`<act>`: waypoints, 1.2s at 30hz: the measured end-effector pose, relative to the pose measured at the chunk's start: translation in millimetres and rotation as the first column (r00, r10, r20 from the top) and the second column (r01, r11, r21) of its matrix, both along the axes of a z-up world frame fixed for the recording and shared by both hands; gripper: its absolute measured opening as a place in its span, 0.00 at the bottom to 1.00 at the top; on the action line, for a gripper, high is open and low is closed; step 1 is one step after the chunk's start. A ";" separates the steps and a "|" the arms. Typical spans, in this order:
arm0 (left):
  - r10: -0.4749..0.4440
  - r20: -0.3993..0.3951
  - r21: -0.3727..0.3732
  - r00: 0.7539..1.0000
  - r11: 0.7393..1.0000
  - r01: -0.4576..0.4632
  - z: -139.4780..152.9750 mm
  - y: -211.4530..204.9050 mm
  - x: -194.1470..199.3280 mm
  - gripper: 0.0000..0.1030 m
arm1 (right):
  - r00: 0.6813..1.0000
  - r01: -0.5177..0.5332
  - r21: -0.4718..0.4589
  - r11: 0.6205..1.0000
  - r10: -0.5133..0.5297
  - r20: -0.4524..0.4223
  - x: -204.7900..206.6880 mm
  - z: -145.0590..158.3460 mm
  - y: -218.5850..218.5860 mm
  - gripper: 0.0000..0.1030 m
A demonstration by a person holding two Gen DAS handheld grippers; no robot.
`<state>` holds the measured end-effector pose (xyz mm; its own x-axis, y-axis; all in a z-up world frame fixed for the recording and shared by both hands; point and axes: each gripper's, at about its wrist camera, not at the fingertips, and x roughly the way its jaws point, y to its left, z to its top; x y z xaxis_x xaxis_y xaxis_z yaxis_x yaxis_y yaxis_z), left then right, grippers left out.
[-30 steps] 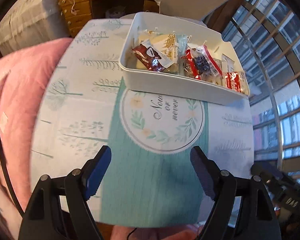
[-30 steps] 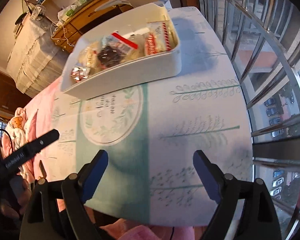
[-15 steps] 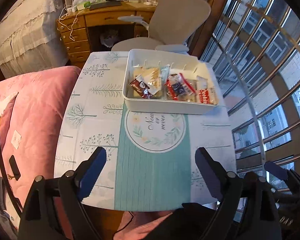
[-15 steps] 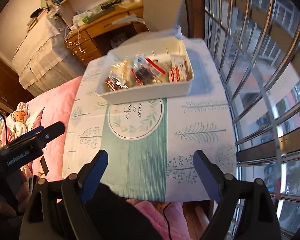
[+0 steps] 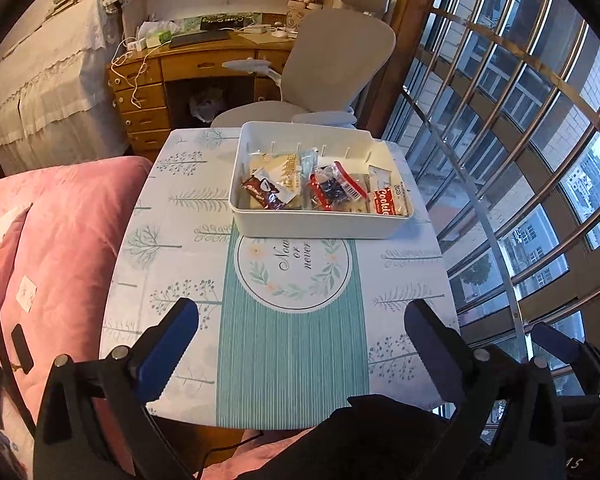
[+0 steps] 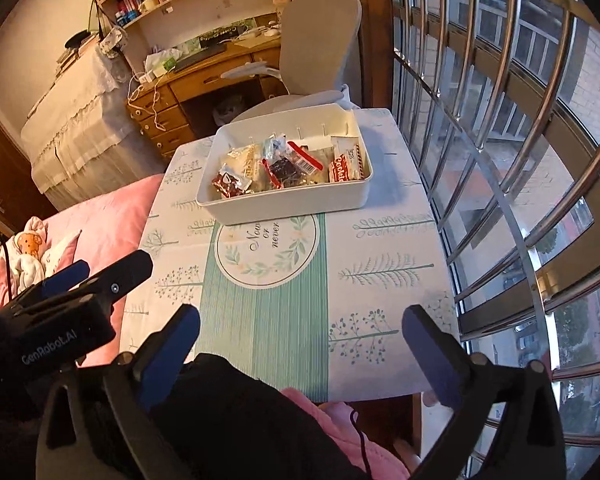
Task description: Organize snacks
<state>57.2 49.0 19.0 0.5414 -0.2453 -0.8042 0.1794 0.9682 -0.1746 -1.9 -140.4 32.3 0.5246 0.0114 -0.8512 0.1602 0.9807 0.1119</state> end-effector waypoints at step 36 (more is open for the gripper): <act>0.020 0.031 0.122 0.999 0.992 -0.024 2.3 -19.4 19.4 0.99 | 0.999 0.016 0.002 1.000 -0.016 -0.034 20.1 -4.9 -10.6 1.00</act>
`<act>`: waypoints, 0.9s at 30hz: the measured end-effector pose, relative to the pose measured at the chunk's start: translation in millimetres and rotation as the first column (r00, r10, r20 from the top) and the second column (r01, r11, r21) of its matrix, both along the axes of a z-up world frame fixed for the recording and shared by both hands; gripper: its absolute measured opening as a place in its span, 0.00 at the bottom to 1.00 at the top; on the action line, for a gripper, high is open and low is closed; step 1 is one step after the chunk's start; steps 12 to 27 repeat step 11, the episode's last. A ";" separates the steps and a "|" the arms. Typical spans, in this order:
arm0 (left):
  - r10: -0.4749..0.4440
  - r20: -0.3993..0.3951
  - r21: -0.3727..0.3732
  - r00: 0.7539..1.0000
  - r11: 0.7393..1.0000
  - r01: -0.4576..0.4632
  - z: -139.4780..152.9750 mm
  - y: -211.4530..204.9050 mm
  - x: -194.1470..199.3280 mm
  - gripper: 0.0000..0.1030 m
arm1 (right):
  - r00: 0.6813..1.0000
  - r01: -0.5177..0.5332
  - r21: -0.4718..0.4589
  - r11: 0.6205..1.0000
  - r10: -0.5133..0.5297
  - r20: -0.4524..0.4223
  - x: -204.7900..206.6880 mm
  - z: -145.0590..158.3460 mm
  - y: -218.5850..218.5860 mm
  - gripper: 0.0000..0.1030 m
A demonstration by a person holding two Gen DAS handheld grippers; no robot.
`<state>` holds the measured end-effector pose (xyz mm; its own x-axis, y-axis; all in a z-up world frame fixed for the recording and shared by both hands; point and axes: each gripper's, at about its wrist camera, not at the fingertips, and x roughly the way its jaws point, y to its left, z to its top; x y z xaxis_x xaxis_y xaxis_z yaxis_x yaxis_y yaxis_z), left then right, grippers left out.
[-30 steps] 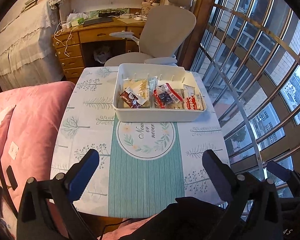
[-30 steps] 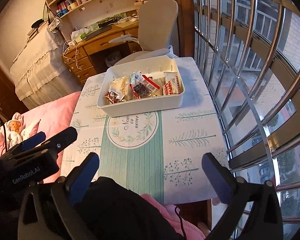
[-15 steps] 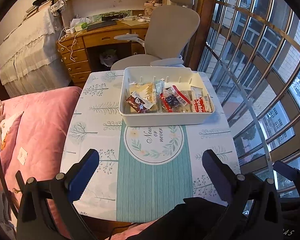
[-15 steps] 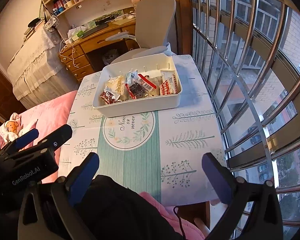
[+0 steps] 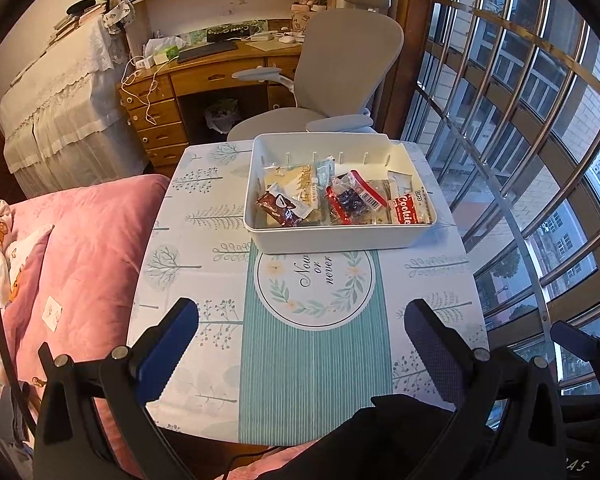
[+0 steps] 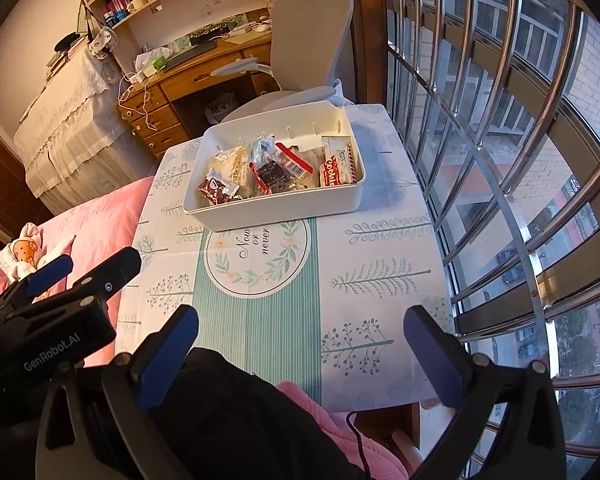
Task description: Organize snacks
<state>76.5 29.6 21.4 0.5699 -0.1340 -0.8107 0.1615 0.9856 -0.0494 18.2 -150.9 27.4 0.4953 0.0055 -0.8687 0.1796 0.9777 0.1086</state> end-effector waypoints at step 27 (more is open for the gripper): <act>0.003 0.001 0.004 1.000 1.000 -0.003 -0.2 2.0 0.5 0.99 | 1.000 -0.001 0.002 1.000 0.001 -0.002 0.1 -0.3 -0.4 1.00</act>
